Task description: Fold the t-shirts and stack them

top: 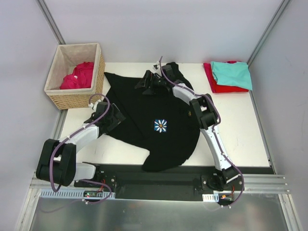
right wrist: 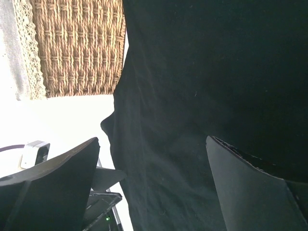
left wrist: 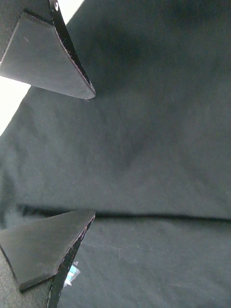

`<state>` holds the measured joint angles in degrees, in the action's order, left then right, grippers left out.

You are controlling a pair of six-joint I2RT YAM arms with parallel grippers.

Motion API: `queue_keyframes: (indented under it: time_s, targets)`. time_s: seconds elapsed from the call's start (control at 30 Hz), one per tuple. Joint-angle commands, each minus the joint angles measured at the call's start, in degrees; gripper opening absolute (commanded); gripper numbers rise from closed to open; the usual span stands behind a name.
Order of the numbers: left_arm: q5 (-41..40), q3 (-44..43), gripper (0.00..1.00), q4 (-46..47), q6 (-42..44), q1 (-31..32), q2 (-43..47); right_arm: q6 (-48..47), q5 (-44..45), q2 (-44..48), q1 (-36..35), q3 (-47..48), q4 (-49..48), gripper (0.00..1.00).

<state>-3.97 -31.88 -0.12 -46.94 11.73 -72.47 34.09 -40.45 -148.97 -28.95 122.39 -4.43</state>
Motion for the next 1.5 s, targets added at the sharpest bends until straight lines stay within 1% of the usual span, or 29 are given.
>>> queue_keyframes:
  time_s: [0.0,0.2,0.37,0.47,0.6,0.73,0.9,1.03,1.13,1.33,1.47]
  targets:
    - [-1.57,-3.28,0.99,5.57,0.35,1.63,-3.73,1.16,-1.13,2.72,0.56,-1.1,-4.63,0.97]
    - [-2.97,-3.28,0.99,6.1,0.35,3.04,-5.14,0.37,2.91,2.45,2.14,-2.77,-2.35,0.97]
    - [-4.12,-2.58,0.99,6.1,0.09,3.39,-4.96,1.33,4.41,0.26,3.28,-1.8,-0.67,0.97]
    - [-4.65,-2.14,0.99,6.71,-0.26,3.39,-6.62,2.56,5.02,-0.45,3.99,-2.15,-0.67,0.97]
    - [-2.72,-1.17,0.99,8.73,-1.75,3.39,-9.79,2.48,5.99,-0.19,4.95,-3.12,0.29,0.96]
    - [-1.4,1.29,0.99,10.14,-3.33,3.39,-10.68,2.3,7.22,0.17,6.36,-3.47,1.79,0.97]
    - [-1.39,6.82,0.99,10.32,-3.95,3.39,-7.17,2.56,8.8,0.61,8.2,-3.65,3.11,0.97]
    - [-1.04,10.68,0.99,8.3,-3.95,3.39,-2.43,2.74,10.38,0.96,9.52,-3.65,4.16,0.97]
    - [-1.04,12.88,0.99,6.1,-4.39,3.39,3.36,3.0,10.83,1.48,10.58,-4.44,4.16,0.97]
    - [-1.84,14.65,0.99,0.57,-5.0,3.39,11.54,2.56,11.09,3.15,12.07,-5.76,4.16,0.96]
    - [-2.1,14.83,0.99,-1.28,-5.53,3.48,14.45,1.86,10.74,4.82,12.43,-7.6,4.16,0.97]
